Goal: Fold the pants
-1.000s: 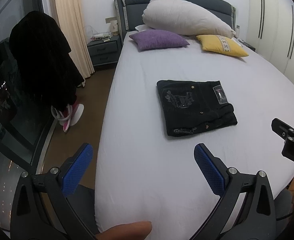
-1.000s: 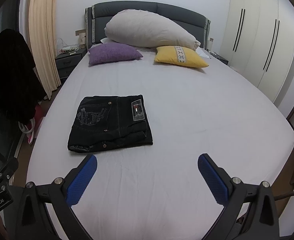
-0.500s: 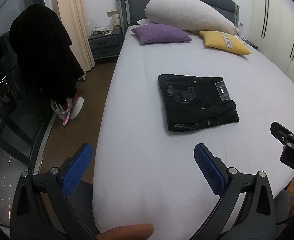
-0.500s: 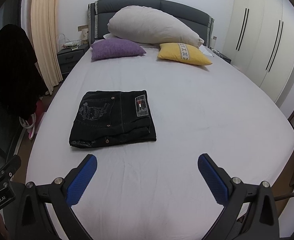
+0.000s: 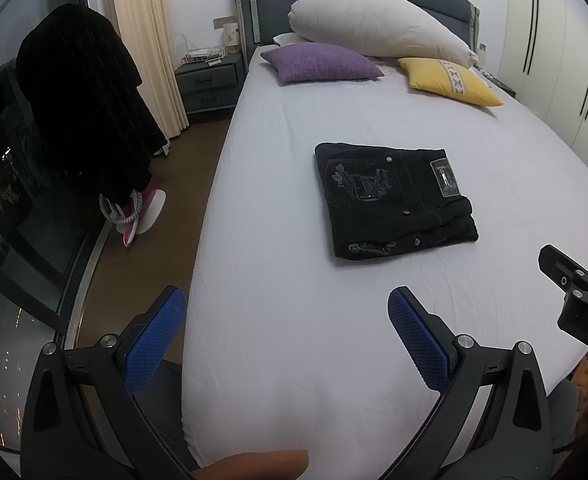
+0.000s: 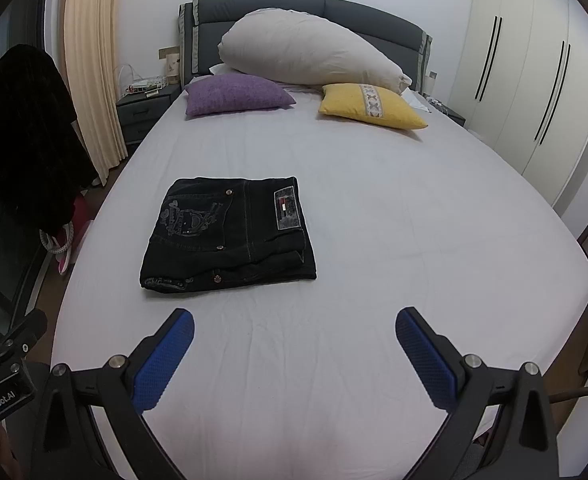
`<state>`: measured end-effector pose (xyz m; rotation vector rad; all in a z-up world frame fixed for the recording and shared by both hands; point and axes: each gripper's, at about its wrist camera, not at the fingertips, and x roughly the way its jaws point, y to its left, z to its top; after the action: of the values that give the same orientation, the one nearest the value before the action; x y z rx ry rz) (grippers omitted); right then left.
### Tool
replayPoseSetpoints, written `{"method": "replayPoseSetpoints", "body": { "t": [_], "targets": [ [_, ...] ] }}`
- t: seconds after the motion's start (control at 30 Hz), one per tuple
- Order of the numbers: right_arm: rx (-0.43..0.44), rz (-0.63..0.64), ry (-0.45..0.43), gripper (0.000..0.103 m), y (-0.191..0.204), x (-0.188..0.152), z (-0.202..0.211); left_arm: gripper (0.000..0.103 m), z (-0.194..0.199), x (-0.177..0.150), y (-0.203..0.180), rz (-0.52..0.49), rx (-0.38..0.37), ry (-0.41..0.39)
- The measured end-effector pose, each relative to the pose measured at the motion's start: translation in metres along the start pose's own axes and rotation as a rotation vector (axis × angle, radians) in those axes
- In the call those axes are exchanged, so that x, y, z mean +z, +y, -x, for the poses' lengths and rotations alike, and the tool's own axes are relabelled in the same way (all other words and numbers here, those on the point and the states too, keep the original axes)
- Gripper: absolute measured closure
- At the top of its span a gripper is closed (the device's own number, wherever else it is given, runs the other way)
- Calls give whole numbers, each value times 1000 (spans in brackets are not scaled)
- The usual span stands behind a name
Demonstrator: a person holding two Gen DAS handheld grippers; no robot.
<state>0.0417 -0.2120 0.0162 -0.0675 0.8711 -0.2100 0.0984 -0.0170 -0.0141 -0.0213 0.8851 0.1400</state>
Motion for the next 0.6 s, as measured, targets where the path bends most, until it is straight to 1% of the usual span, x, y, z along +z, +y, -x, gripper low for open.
{"method": "replayPoseSetpoints", "body": {
  "t": [0.27, 0.6],
  "targets": [
    [3, 1, 1, 0, 1, -2, -1, 0, 0, -1, 0, 1, -2, 2],
    [33, -6, 8, 0, 3, -5, -6, 0, -2, -5, -3, 6, -14, 9]
  ]
}}
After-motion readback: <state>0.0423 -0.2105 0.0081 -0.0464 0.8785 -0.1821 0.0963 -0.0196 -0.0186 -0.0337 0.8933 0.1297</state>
